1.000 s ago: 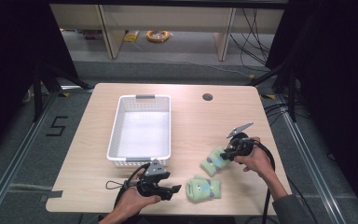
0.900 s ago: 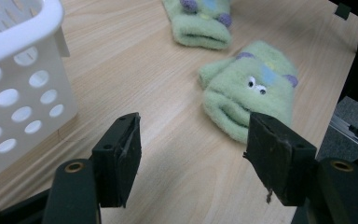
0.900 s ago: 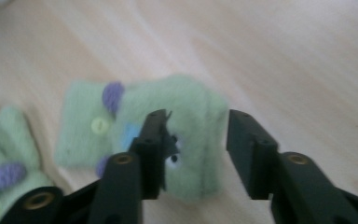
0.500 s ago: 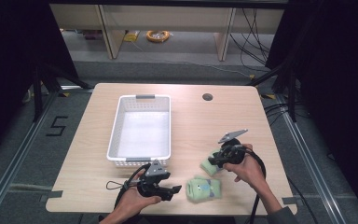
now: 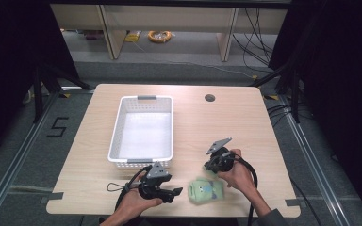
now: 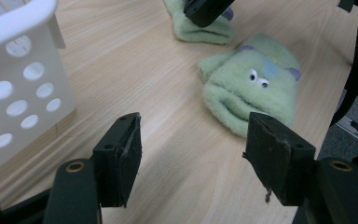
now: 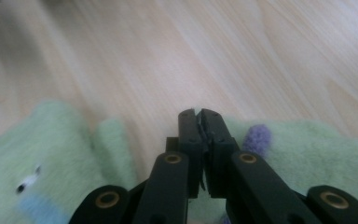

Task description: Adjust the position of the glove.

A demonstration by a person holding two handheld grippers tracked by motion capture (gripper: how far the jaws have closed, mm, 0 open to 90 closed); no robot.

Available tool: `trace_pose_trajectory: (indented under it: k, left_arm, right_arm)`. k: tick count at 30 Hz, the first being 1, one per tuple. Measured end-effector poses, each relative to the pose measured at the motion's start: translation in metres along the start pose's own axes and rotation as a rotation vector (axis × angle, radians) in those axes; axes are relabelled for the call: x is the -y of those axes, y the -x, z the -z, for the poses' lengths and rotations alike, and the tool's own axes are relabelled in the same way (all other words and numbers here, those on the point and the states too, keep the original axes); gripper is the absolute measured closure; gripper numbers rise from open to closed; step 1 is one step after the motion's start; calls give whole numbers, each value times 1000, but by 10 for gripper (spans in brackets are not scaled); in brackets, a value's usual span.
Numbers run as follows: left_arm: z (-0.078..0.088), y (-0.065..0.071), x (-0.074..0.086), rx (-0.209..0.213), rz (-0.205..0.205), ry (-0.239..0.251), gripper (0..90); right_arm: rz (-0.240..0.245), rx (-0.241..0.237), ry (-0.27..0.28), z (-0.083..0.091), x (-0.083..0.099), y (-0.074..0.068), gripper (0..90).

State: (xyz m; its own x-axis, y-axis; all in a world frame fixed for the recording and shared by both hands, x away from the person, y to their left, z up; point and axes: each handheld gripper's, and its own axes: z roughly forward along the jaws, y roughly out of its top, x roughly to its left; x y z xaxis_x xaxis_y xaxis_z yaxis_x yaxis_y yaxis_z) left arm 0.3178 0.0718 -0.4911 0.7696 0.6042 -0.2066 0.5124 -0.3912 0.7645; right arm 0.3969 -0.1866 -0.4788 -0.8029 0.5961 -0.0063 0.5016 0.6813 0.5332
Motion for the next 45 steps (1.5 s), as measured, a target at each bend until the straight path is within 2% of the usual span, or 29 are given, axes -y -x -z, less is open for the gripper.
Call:
trace_pose_trajectory:
  k: [2,4,7,9,10,13,15,16,18,19,21,22,23,25,26,27,28,29,30,31,32,34,35,36,37,40,41,43,45]
  left_arm:
    - [0,0,0,1,0,-1,356]
    - [-1,1,0,1,19,2,356]
    - [0,1,0,2,-4,-6,356]
    - [-1,1,0,3,0,-2,356]
    - [-2,2,0,0,1,-2,356]
    - [-2,3,1,0,12,-3,356]
    - [-2,2,0,5,-3,-3,356]
    - [-2,3,1,4,19,-5,356]
    - [-2,3,1,5,14,-5,357]
    - [-1,1,0,7,-21,-22,357]
    - [-2,2,0,1,-14,-18,356]
    - [-3,3,1,5,-1,-6,356]
    - [-3,3,1,4,-3,-11,356]
    - [-4,5,1,7,13,-8,356]
    - [-4,4,1,7,-3,-9,356]
    - [-5,4,1,9,1,-6,356]
    - [-5,4,1,8,1,-9,356]
    - [-4,3,1,8,-21,-29,356]
    - [-4,4,2,6,-6,-21,356]
    - [-4,4,2,9,-13,-21,356]
    - [-3,3,2,11,-23,-28,355]
    - [-4,3,2,3,8,-14,355]
    - [-3,2,2,7,-14,-26,355]
    - [-4,2,2,5,4,-9,355]
    - [-3,2,2,5,1,-10,355]
    - [-3,3,2,7,-2,-15,355]
    - [-3,3,2,4,-1,-11,355]
    - [-3,4,3,10,13,-14,354]
    - [-3,3,2,11,-4,-17,353]
  right_arm:
    - [48,-45,8,7,3,1,886]
    - [63,-42,9,14,9,-1,887]
    - [109,-77,17,25,18,1,889]
    - [133,-95,22,35,26,5,889]
    - [134,-79,10,39,29,6,888]
    - [157,-94,-4,47,39,13,887]
    - [140,-92,2,51,48,18,886]
    - [127,-99,2,53,52,20,886]
    - [84,-85,-8,56,61,24,898]
    - [47,-88,-9,57,66,24,900]
    - [-6,-71,-8,57,73,26,900]
    - [2,-69,15,57,76,29,900]
    - [-51,-63,31,58,78,30,900]
    - [-79,-48,57,62,78,30,885]
    - [-103,-37,60,64,77,30,864]
    - [-162,-41,60,65,76,27,835]
    - [-180,-2,69,64,73,31,793]
    - [-210,11,79,64,72,33,781]
    - [-246,13,83,64,70,34,759]
    - [-265,28,88,62,67,36,732]
    - [-260,50,99,60,66,38,721]
    - [-290,61,84,57,61,39,656]
    - [-326,61,80,56,57,37,620]
    - [-346,67,73,54,54,36,579]
    - [-377,77,62,51,51,36,516]
    - [-402,93,43,42,45,38,448]
    - [-410,82,4,40,44,38,440]
    - [-414,84,-25,32,42,37,436]
    - [-430,99,-56,27,40,34,422]
